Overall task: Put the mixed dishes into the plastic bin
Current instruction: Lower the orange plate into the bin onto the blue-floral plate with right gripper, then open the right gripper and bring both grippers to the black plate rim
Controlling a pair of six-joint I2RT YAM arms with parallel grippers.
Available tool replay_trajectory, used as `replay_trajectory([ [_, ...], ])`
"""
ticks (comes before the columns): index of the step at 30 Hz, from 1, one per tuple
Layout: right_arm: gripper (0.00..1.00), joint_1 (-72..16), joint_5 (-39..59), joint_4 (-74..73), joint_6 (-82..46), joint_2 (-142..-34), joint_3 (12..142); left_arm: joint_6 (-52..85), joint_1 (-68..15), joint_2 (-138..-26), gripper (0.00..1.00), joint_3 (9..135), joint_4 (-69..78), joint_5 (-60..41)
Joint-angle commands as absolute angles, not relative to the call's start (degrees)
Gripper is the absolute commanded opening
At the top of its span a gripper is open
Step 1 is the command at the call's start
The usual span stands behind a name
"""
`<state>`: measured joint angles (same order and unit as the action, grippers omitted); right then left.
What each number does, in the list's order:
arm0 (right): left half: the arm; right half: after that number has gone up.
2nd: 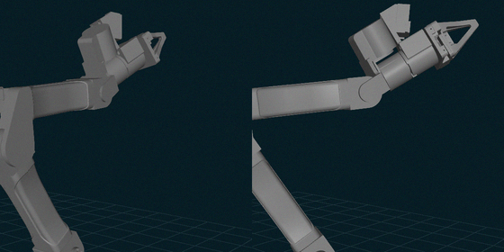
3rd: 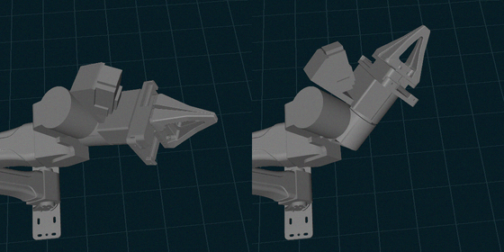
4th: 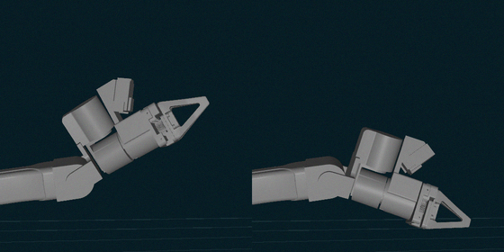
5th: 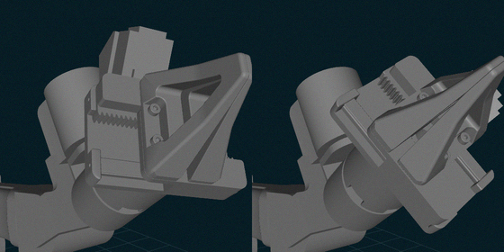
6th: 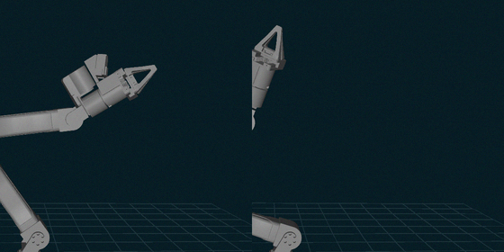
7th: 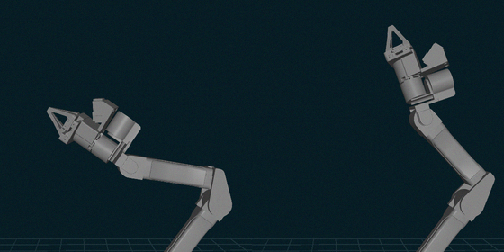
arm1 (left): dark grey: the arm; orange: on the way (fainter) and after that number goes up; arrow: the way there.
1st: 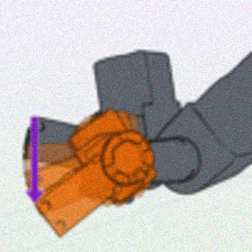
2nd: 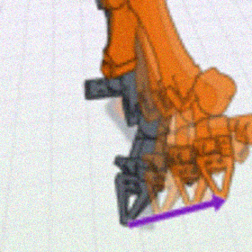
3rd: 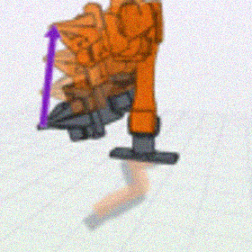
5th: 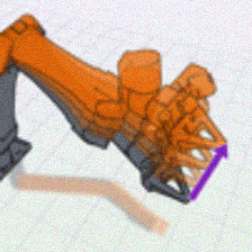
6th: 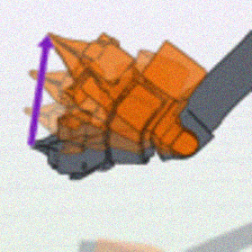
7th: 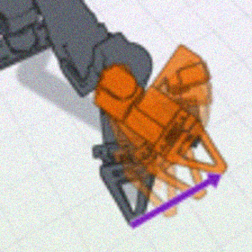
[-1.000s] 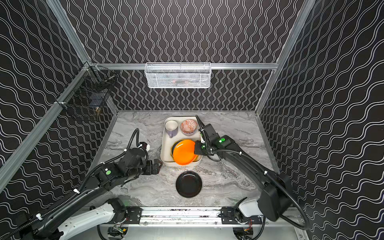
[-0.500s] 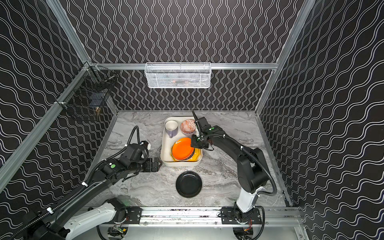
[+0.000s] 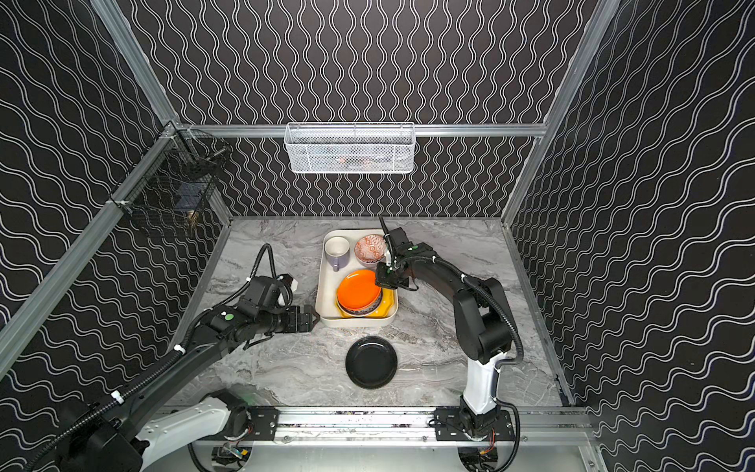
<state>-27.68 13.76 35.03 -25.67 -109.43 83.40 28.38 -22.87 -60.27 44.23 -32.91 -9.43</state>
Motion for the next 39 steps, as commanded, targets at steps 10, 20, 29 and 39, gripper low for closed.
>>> replay_trajectory([
  [10, 0.21, -27.8, 12.4, 36.7, -24.6, -112.2, 83.7, 26.3, -20.8, -61.3, 0.99, 43.3, -30.5, -13.1],
  [20, 0.22, -27.9, 10.1, 39.4, -24.4, -104.4, 81.9, 26.6, -20.6, -60.5, 0.99, 43.0, -30.2, -14.0],
  [29, 0.24, -30.2, 7.0, 40.4, -27.7, -84.2, 65.3, 30.7, -20.9, -56.0, 0.97, 39.2, -28.4, -18.0],
  [39, 0.32, -41.6, 7.2, 30.8, -38.4, -66.6, 37.8, 46.4, -40.2, -44.7, 0.90, 26.5, -24.3, -9.4],
])
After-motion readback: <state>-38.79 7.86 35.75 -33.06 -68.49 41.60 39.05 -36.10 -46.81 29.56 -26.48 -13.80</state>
